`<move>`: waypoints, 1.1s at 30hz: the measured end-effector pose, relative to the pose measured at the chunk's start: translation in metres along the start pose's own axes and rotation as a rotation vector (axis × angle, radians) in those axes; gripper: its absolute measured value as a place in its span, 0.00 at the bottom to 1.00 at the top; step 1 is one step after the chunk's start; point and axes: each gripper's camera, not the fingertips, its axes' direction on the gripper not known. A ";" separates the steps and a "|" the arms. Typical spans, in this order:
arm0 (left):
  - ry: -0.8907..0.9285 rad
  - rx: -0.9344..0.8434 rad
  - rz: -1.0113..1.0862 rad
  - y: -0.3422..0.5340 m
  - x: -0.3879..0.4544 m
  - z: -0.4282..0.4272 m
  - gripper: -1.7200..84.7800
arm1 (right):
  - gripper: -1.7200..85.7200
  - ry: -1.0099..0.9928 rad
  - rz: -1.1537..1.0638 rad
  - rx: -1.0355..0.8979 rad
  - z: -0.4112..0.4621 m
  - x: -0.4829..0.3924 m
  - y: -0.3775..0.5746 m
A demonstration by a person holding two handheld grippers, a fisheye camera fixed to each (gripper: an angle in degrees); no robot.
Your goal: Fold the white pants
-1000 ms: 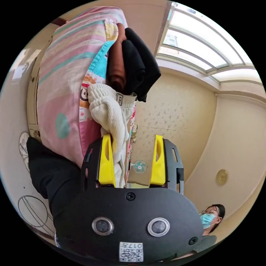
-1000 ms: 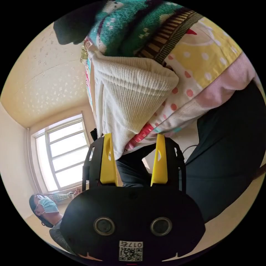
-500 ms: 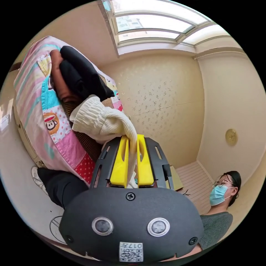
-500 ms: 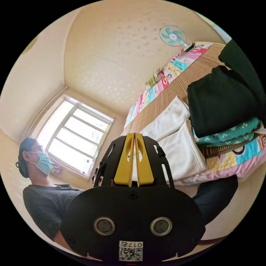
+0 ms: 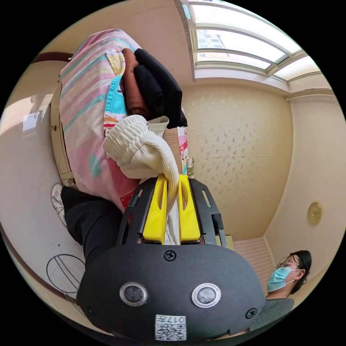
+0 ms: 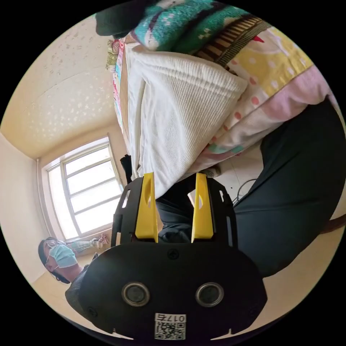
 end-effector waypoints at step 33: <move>-0.275 -0.065 0.506 0.028 0.100 0.337 0.21 | 0.12 0.627 -0.709 0.277 0.239 -0.291 -0.148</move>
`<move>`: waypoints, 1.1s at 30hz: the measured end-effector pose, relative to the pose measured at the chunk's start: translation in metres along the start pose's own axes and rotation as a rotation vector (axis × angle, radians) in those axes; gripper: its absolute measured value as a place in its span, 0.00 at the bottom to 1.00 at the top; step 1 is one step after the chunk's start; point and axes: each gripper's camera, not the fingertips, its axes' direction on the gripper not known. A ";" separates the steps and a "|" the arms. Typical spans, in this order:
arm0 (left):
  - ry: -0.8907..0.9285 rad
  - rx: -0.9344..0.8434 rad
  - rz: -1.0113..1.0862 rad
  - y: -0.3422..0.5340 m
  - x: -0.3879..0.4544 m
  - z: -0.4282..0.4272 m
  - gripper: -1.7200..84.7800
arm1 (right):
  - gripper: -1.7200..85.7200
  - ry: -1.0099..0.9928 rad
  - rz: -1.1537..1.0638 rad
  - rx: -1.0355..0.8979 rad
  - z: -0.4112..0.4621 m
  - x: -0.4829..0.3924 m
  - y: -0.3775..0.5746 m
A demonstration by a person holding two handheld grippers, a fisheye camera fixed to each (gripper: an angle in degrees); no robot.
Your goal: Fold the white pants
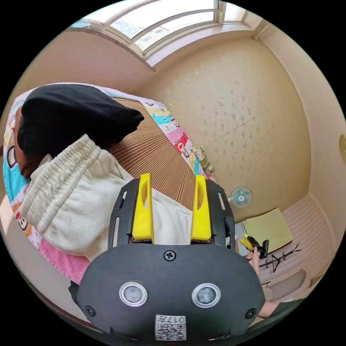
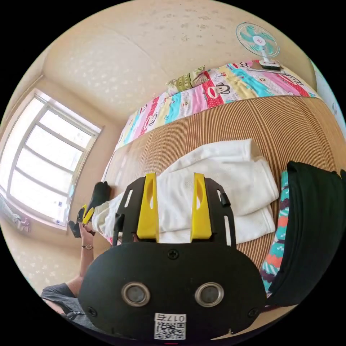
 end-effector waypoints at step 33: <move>-0.024 -0.248 0.444 -0.002 -0.112 -0.062 0.08 | 0.03 -0.038 0.023 -0.366 0.100 0.046 0.204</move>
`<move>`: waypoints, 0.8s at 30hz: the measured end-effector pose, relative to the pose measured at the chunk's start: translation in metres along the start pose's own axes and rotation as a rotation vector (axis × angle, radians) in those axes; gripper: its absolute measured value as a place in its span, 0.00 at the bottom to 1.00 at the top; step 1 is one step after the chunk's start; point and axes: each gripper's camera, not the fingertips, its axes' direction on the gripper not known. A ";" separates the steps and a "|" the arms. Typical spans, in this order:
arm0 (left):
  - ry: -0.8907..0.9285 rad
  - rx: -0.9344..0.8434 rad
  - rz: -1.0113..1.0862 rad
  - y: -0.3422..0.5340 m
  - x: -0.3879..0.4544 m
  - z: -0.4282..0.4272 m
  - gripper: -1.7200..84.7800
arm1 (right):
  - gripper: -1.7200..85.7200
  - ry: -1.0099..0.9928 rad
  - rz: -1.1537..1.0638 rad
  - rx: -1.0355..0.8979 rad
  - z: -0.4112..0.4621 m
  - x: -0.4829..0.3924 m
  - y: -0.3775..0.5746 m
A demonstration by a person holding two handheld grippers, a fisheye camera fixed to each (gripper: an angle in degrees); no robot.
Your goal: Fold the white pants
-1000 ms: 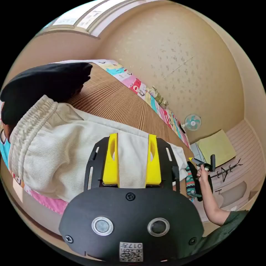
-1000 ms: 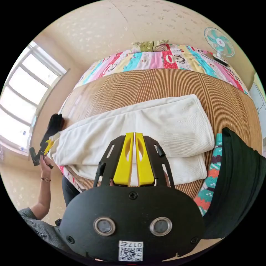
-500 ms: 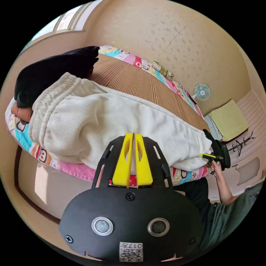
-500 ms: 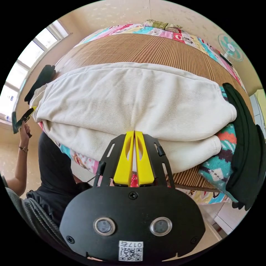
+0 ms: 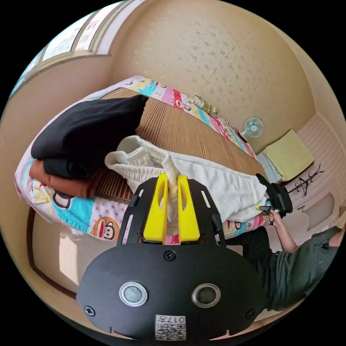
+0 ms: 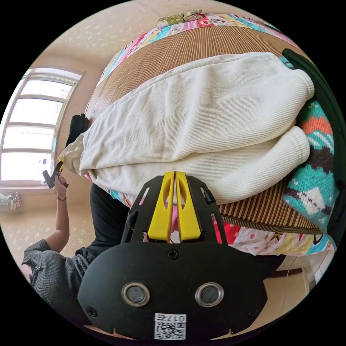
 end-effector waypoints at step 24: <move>0.305 -0.252 0.205 0.109 0.165 0.143 0.17 | 0.16 -0.202 0.413 0.378 -0.095 0.088 -0.006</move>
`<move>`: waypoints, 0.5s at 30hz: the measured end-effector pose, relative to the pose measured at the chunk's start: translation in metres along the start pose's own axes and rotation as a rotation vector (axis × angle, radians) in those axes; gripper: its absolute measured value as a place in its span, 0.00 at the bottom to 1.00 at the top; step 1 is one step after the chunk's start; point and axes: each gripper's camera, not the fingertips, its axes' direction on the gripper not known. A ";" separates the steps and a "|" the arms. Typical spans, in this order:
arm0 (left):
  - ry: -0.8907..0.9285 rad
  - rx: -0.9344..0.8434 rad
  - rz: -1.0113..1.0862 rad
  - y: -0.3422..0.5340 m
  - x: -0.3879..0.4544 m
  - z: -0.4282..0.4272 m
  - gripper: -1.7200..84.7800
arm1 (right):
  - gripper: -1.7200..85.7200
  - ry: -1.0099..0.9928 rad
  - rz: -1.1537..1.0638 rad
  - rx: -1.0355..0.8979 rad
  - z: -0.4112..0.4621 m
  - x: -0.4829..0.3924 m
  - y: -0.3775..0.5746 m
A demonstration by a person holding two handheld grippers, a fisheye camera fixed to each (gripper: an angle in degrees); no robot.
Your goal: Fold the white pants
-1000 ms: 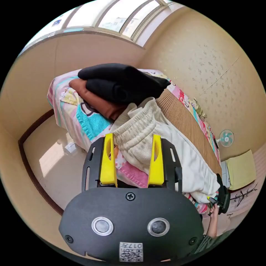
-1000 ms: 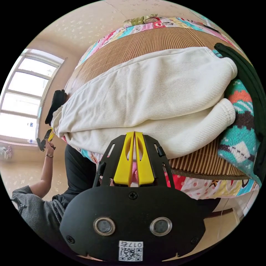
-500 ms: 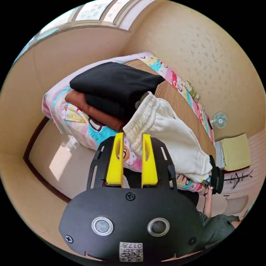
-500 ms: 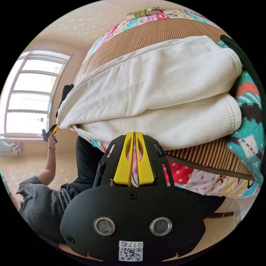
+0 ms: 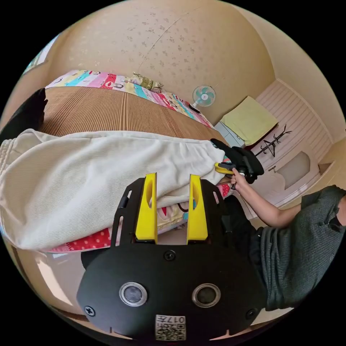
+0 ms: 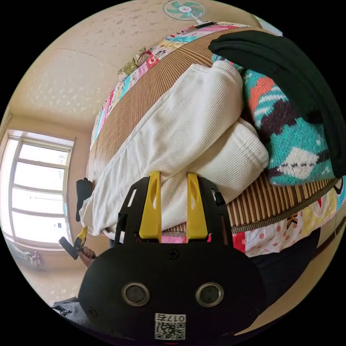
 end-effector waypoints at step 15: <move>-0.001 -0.139 0.117 -0.043 0.040 0.073 0.02 | 0.19 -0.383 0.164 0.256 -0.082 0.066 -0.004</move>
